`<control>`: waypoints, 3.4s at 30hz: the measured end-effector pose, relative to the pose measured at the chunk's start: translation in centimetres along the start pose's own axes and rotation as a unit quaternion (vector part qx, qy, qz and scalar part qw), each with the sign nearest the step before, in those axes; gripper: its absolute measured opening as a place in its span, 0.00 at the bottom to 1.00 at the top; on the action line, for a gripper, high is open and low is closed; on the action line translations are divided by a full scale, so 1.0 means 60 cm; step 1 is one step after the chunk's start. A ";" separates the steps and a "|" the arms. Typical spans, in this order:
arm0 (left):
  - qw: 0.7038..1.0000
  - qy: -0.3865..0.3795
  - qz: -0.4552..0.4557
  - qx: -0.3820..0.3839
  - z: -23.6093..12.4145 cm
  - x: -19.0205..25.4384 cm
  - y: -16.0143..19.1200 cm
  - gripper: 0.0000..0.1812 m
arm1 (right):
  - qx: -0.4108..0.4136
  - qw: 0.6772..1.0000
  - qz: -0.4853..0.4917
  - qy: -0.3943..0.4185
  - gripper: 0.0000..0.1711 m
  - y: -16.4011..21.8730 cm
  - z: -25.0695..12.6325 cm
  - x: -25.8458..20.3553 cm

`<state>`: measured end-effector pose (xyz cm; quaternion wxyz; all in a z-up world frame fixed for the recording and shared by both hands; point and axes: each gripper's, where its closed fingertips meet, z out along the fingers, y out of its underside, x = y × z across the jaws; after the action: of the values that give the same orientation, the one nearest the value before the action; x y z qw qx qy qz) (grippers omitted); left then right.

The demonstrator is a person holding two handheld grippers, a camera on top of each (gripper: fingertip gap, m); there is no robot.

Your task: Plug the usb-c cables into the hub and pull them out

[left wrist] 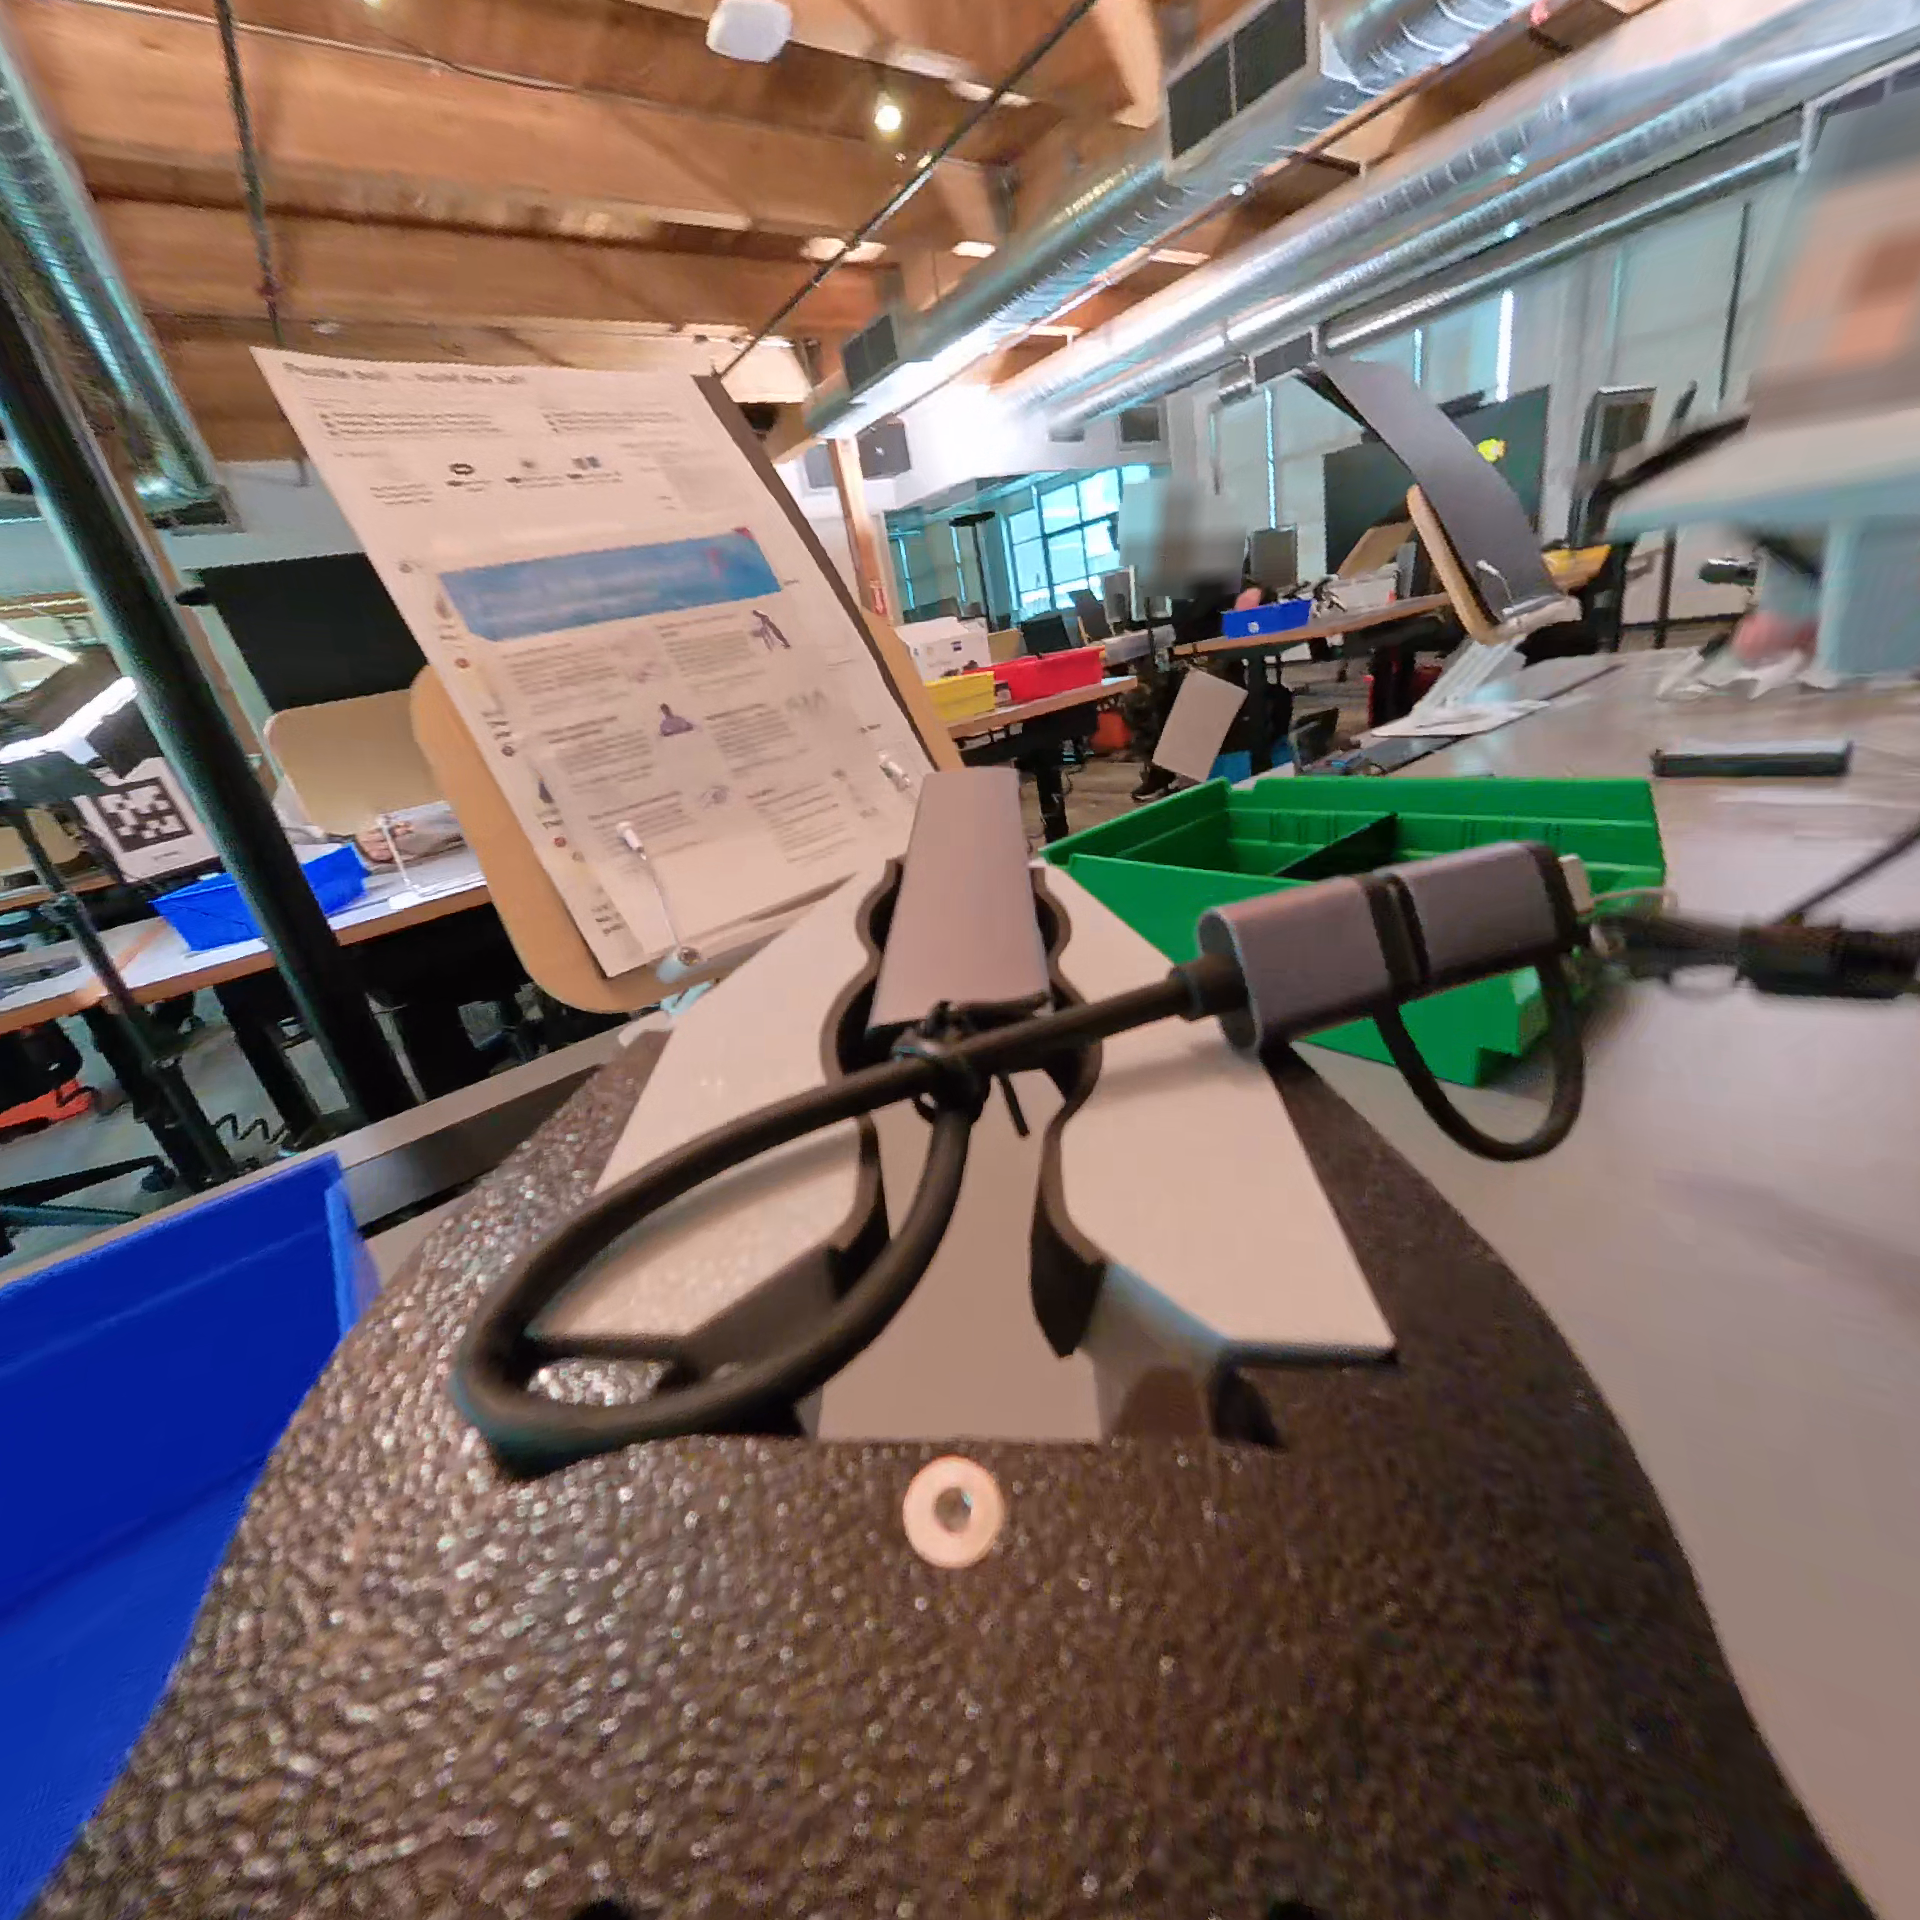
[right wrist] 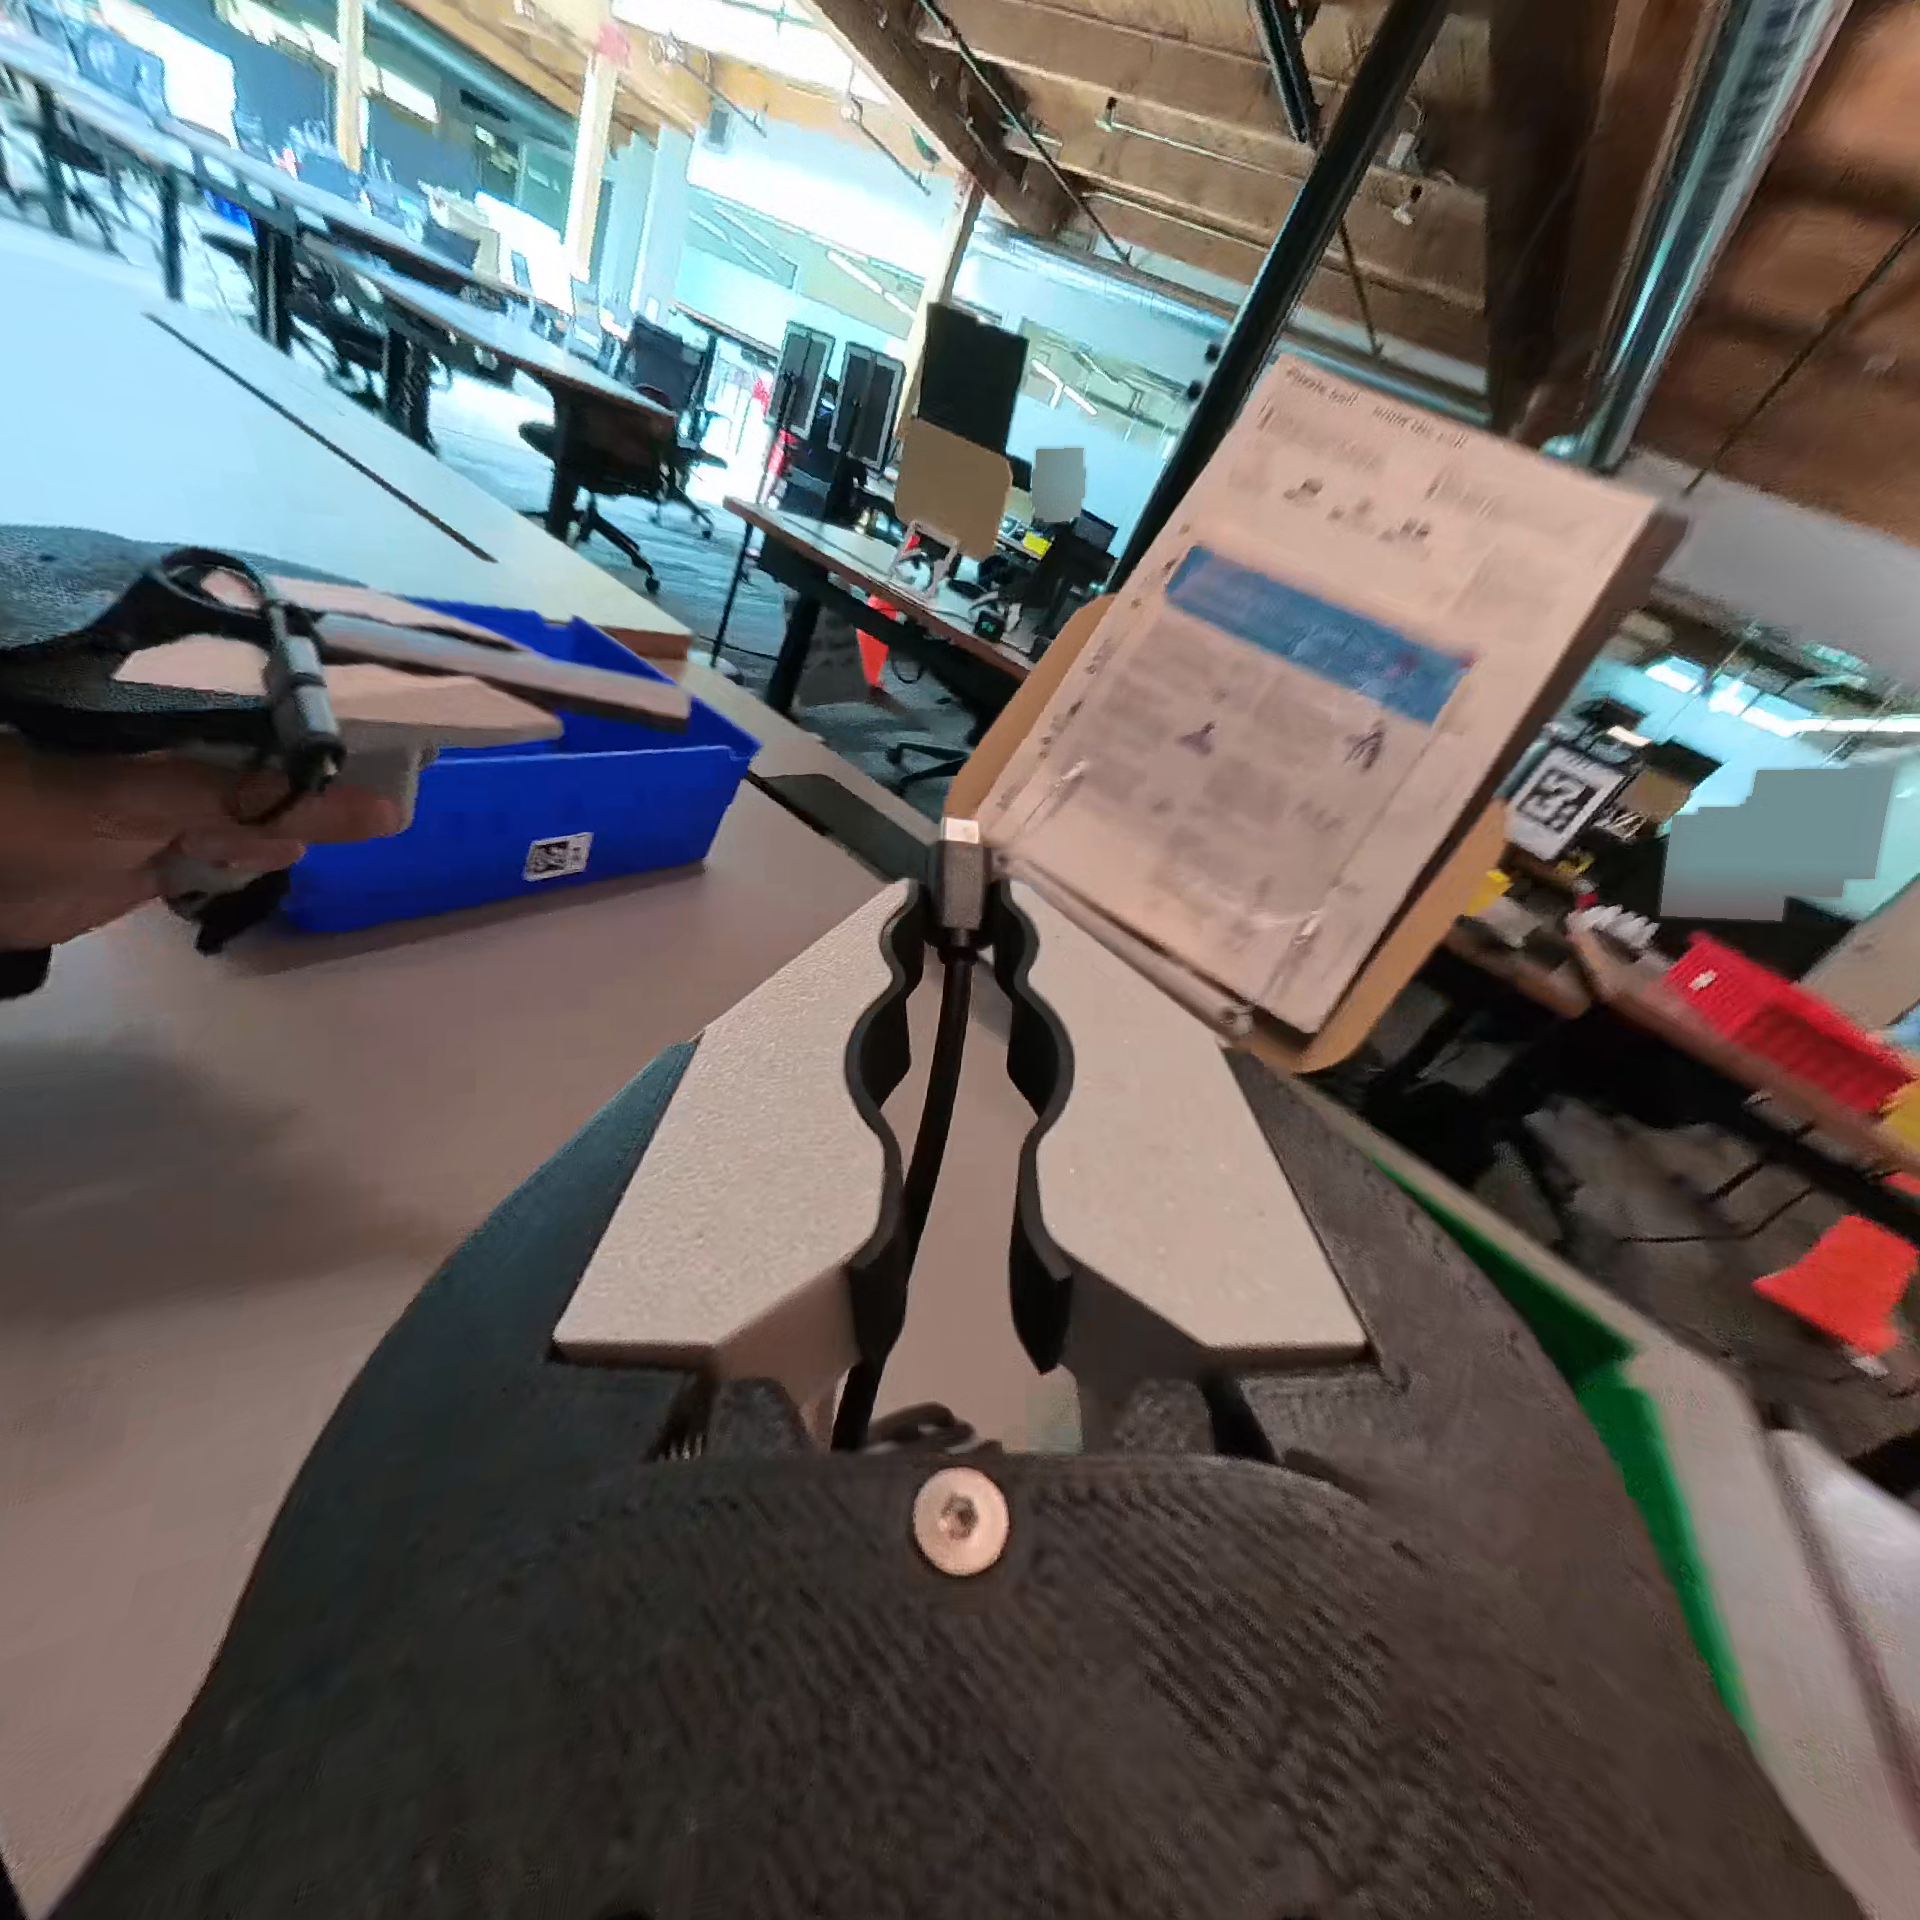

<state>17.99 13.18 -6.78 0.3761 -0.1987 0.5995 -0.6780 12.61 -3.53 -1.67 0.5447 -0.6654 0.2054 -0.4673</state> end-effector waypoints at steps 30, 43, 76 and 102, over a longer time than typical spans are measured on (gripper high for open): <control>0.995 0.056 -0.067 -0.044 0.012 0.003 0.059 0.12 | -0.393 0.911 -0.127 -0.015 0.29 0.335 0.027 0.181; 0.994 0.067 -0.071 -0.044 0.011 0.011 0.058 0.12 | -0.436 0.867 -0.238 0.023 0.02 0.390 -0.011 0.234; 0.887 0.438 -0.128 0.071 -0.067 0.194 -0.010 0.12 | 0.038 0.896 0.159 -0.413 0.16 0.031 0.022 -0.227; 0.954 0.283 -0.083 -0.042 0.001 0.147 0.085 0.50 | -0.293 0.935 -0.130 0.152 0.14 0.139 0.085 0.330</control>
<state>13.77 6.56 -13.29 0.1242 -0.0637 0.6909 -0.7094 28.34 -18.98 -1.28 0.2221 -0.7378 0.3249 -0.5485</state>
